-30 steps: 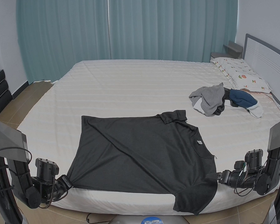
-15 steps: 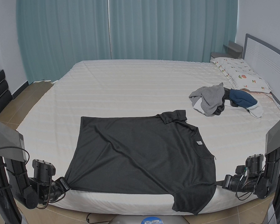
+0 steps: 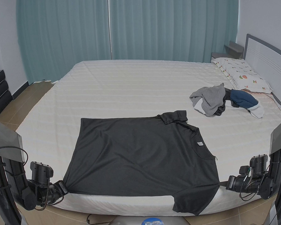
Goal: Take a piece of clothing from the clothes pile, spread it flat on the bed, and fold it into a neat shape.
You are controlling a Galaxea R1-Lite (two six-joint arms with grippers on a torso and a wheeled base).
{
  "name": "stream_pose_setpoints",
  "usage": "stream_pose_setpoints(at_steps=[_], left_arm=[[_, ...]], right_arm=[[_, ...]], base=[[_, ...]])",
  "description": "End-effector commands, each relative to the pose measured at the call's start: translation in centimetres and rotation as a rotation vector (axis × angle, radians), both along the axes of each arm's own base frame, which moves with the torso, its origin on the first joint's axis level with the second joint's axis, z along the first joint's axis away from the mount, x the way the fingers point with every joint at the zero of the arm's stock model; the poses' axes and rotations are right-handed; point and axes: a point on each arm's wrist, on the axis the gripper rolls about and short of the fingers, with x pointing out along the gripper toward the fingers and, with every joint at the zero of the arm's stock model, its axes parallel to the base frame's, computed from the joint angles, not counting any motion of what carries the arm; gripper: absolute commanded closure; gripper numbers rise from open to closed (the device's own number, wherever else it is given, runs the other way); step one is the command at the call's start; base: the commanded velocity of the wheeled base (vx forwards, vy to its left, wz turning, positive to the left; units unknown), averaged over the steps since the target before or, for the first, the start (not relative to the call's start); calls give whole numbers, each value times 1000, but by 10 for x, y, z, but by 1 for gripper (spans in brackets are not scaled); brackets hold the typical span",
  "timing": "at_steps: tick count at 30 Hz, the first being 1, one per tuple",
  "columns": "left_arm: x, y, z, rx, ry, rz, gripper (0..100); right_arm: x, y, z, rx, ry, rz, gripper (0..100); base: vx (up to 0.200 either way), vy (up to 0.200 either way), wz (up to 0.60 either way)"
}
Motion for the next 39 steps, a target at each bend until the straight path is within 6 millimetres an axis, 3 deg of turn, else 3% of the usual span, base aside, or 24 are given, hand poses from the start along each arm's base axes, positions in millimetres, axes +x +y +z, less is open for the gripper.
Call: stream_pose_setpoints(at_steps=[1,18,35,36,37,39], left_arm=[[-1,3,-1,3,11,7,100],[-6,8,-2,29,52,-42,100],[-5,7,-11,7,84,-62,100],[-4,7,-11,7,81,-62,100],[-4,7,-11,7,81,-62,0],[-3,7,-10,4,76,-62,0]], right_arm=[[-8,-4,6,-30,14,15,100],[-17,-11,14,-98,29,37,100],[-18,-9,-2,-143,109,90,100],[-17,-9,-2,-143,106,90,0],[-16,-9,-3,-141,104,88,0],[-15,-9,-2,-135,95,89,0]], base=[[0,0,0],[0,0,0],[0,0,0],[0,0,0],[0,0,0],[0,0,0]])
